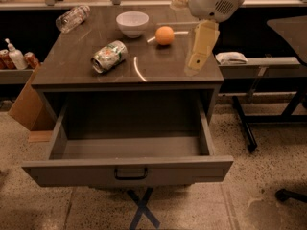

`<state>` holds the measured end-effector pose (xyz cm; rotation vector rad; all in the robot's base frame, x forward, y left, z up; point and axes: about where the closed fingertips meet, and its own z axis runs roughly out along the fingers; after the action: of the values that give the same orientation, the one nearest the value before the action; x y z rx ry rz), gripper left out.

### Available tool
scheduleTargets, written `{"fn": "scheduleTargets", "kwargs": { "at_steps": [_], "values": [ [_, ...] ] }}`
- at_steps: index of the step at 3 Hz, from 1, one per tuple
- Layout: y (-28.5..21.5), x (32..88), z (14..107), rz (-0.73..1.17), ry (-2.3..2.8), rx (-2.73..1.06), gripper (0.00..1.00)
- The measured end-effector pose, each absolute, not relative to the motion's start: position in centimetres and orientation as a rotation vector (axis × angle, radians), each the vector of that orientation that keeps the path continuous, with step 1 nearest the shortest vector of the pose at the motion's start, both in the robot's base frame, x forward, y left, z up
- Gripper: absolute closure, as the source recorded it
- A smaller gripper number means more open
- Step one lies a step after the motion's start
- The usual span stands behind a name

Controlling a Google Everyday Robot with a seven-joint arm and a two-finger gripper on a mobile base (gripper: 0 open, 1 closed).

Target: Place 7up can into top drawer

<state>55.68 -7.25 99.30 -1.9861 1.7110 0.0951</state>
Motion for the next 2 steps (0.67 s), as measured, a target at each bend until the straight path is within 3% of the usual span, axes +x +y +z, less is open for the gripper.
{"fn": "scheduleTargets", "kwargs": {
  "at_steps": [2],
  "values": [
    [-6.35,56.71,99.0,0.089,1.659,-2.003,0.0]
  ]
}}
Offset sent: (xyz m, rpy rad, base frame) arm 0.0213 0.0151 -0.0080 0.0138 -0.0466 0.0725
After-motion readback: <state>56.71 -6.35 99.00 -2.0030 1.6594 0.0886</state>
